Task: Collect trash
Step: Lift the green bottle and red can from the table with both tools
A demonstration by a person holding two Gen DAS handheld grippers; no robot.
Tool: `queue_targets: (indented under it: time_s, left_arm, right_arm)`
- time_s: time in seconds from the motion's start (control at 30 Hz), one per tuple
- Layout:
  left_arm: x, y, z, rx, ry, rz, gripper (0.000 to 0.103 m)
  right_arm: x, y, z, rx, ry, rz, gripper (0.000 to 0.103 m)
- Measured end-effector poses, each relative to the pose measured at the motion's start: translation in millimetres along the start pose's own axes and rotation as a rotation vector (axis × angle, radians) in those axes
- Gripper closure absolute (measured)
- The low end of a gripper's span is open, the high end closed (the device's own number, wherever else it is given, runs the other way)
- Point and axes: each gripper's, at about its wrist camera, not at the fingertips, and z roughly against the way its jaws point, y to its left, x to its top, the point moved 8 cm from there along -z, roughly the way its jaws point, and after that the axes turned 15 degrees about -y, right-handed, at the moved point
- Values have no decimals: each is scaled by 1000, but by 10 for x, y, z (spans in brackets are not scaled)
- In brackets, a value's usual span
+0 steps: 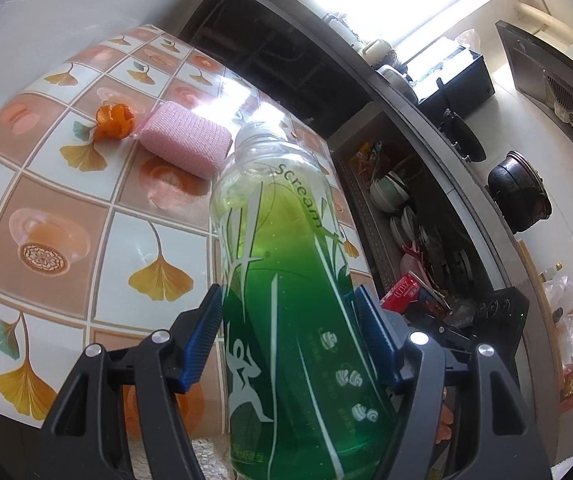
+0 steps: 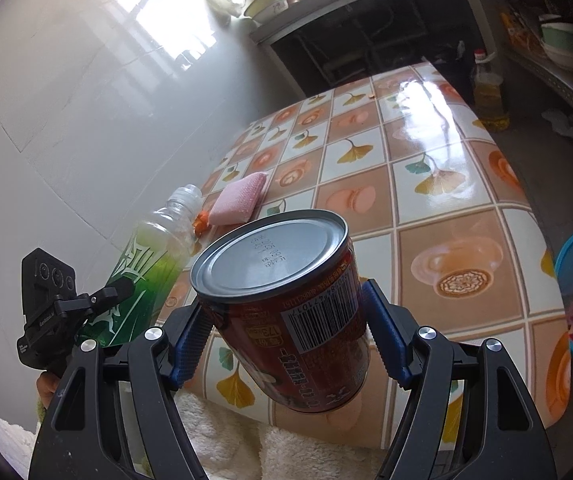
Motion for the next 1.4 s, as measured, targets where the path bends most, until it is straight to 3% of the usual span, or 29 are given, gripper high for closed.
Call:
queue_targets:
  time_s: [0.9,1.4]
  left_arm:
    - [-26,-179,-122,-19,20,-46,38]
    - [-86,-884,-515,-114,73,-156,38]
  right_arm:
    - [101,-124,194,17,-43,-41,35]
    - [392,-509,737,-20,-179,-99,35]
